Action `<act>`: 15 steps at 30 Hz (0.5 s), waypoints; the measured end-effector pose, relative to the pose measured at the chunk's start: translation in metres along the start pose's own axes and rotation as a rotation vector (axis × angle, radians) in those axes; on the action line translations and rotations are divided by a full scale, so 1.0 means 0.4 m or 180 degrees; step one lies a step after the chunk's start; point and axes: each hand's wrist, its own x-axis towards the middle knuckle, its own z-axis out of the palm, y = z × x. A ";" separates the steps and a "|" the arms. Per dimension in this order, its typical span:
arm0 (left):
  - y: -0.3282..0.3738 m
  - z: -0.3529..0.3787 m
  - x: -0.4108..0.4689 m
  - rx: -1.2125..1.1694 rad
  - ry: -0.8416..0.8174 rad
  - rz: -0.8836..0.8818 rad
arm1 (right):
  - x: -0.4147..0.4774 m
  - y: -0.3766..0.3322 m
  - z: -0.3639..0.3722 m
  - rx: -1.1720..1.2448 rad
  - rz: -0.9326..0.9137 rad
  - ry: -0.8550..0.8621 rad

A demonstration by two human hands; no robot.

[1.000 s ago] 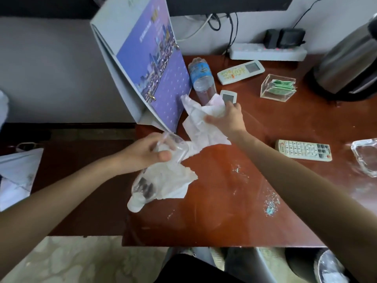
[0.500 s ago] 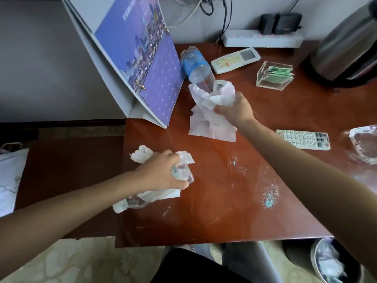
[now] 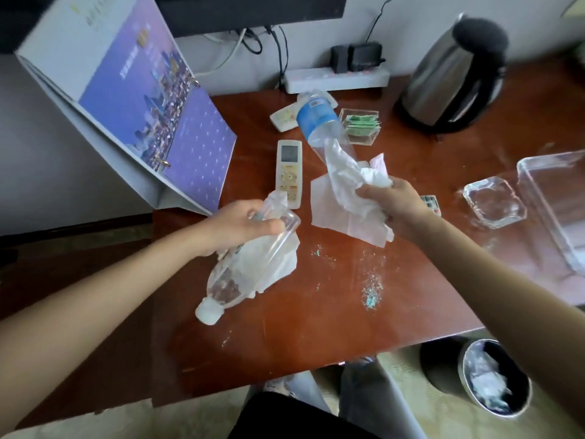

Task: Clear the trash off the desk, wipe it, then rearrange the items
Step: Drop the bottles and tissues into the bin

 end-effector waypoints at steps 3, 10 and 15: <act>0.095 -0.017 0.011 0.0008 -0.0111 0.0152 | -0.031 0.000 -0.067 0.0102 -0.0013 0.0045; 0.282 0.055 0.035 0.0301 -0.0222 0.0366 | -0.099 0.007 -0.245 0.0036 -0.0101 -0.0173; 0.408 0.230 0.069 0.0516 -0.0525 0.0464 | -0.155 0.037 -0.450 -0.0002 -0.0233 -0.0409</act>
